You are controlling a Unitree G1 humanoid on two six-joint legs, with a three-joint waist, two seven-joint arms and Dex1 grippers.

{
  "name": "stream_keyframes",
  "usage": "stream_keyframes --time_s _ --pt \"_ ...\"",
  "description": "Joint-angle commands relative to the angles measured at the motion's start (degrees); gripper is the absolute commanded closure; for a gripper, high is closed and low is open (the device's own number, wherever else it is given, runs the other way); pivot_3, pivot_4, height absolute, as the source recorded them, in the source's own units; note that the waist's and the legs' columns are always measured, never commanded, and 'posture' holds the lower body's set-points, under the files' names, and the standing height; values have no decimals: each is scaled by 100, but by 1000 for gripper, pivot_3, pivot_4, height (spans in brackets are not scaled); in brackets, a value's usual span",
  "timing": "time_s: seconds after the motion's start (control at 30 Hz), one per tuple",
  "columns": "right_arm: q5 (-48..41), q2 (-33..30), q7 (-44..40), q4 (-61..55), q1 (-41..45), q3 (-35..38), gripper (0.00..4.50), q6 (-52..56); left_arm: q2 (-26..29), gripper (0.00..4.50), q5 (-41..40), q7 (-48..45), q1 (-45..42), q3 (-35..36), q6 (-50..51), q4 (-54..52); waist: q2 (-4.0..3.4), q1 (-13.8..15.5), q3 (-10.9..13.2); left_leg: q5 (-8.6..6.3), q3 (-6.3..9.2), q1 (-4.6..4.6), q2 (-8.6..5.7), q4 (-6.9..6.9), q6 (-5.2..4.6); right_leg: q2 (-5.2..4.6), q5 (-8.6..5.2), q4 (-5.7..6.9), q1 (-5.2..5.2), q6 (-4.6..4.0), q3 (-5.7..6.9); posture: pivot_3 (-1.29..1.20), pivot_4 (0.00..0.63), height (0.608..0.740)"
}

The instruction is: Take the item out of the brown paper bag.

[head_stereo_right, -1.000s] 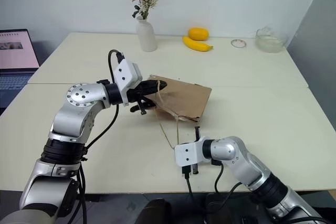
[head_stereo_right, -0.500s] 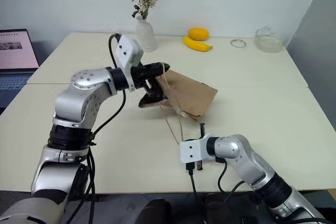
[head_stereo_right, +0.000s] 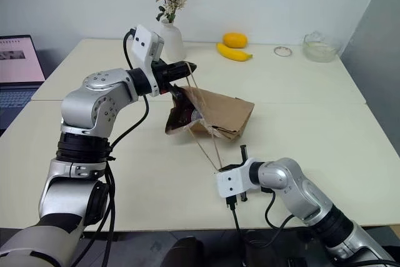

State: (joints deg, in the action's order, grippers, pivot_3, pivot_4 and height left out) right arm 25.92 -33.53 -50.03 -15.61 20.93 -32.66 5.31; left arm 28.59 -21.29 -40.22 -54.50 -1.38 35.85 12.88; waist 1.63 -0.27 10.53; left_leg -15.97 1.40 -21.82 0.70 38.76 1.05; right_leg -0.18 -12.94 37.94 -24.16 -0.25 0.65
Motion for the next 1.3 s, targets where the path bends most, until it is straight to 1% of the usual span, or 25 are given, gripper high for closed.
stream_keyframes --time_s 0.03,0.47,0.63,0.8,0.93,1.1,1.17,1.2,1.3 --pt "73 -193 -435 214 -221 -279 4466 -87 227 4500 -19 317 -533 690 -329 -152 0 0 0 0 0 0 0 0 0 0 0 0 0 0 0 0 150 740" --pt "198 -351 -497 348 -140 -294 4466 -422 302 4500 -14 314 -692 702 -445 44 6 0 2 0 1 -2 1 1 1 0 0 -1 -1 0 2 0 150 740" --pt "230 -341 -562 340 -193 -264 4466 -517 294 4500 2 223 -889 703 -483 146 7 -1 -10 0 -3 13 0 0 1 -4 -1 -3 12 1 -3 0 150 740" --pt "267 -202 -368 317 -260 -213 4466 -590 283 4500 -98 63 -720 679 -413 -127 14 -1 -13 0 -3 12 1 2 1 -3 0 -2 11 1 -2 0 150 740" --pt "32 -8 -293 250 -245 10 4466 -591 272 4500 -179 -85 -535 639 -299 -391 13 -12 -13 1 -2 12 4 1 2 -3 -1 1 9 1 -3 0 150 740" --pt "-732 377 -304 -130 -205 546 4466 -319 315 4500 -443 -354 -218 628 103 -914 12 -22 -12 1 -2 14 5 1 3 -2 -1 5 8 0 -4 0 150 740" --pt "-1046 499 -335 -287 -136 761 4090 -54 333 4500 -487 -407 -147 625 192 -1021 12 -19 -9 1 -1 8 7 1 3 -2 -1 6 3 -1 -3 0 150 740" --pt "-1172 531 -369 -360 -117 830 3833 69 328 4500 -503 -411 -115 633 220 -1056 12 -15 -10 1 1 7 7 1 3 -2 -1 7 2 0 -2 0 150 740" --pt "-1419 567 -406 -552 -27 1008 2835 377 282 4500 -507 -389 -57 654 261 -1093 13 -7 -10 1 0 6 2 3 2 -5 0 5 4 0 -4 0 150 740"
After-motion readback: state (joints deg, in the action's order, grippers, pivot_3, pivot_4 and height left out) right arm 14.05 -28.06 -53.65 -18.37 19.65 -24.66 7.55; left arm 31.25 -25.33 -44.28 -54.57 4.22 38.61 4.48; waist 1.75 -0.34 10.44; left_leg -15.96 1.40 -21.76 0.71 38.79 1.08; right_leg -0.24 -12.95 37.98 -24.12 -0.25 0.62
